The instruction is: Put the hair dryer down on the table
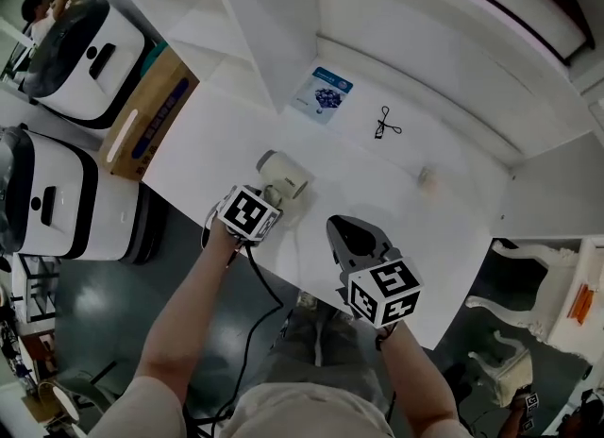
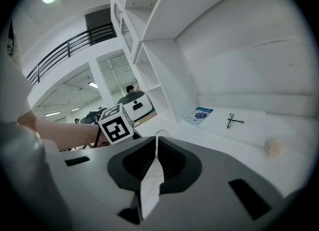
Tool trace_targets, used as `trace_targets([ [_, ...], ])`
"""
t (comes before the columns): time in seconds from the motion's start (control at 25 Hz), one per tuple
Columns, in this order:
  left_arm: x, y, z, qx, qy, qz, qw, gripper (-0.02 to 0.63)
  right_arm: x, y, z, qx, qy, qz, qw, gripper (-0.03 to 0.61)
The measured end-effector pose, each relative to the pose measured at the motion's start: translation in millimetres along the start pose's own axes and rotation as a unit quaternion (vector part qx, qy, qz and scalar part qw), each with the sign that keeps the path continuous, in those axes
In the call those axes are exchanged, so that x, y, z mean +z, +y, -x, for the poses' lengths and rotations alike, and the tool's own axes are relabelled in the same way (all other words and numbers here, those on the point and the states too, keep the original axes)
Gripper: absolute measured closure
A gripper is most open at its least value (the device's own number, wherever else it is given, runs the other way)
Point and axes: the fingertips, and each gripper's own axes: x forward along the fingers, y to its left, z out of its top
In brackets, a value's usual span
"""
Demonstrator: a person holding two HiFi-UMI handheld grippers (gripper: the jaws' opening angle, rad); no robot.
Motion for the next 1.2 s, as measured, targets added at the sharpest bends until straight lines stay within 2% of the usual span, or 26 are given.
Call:
trace_targets([
  [0.12, 20.2, -0.6, 35.8, 0.011, -0.066, 0.032, 0.9972, 0.339, 11.2, 4.7, 9.1, -0.008, -0.015, 0.005, 1.0, 0.554],
  [0.28, 59.6, -11.3, 97.9, 0.002, -0.175, 0.071, 0.982, 0.342, 30.9, 5.8, 24.2, -0.022, -0.04, 0.009, 0.999, 0.554],
  [0.36, 76.9, -17.7, 132.0, 0.014, -0.222, 0.064, 0.9729, 0.357, 44.0, 6.5, 34.9, -0.03, -0.054, 0.01, 0.998, 0.554],
  [0.48, 97.8, -29.6, 185.9, 0.054, -0.281, 0.021, 0.9579, 0.458, 71.4, 13.0, 56.0, -0.043, -0.086, 0.033, 0.995, 0.552],
  [0.56, 108.9, -39.3, 219.1, 0.069, -0.315, -0.001, 0.9467, 0.488, 92.1, 19.3, 70.8, -0.044, -0.111, 0.044, 0.992, 0.552],
  [0.88, 137.5, -89.4, 326.1, 0.07, -0.425, -0.035, 0.9016, 0.545, 169.6, 40.2, 132.7, -0.052, -0.198, 0.062, 0.977, 0.551],
  [0.96, 138.1, -99.4, 344.1, 0.083, -0.435, -0.05, 0.8952, 0.58, 189.8, 53.2, 151.6, -0.05, -0.219, 0.076, 0.971, 0.551],
  [1.08, 137.6, -113.4, 363.6, 0.089, -0.446, -0.059, 0.8886, 0.594, 215.0, 73.9, 177.0, -0.042, -0.244, 0.098, 0.964, 0.552],
  [1.2, 140.9, -128.0, 386.7, 0.088, -0.474, -0.055, 0.8742, 0.598, 233.9, 90.0, 199.1, -0.038, -0.261, 0.118, 0.957, 0.551],
])
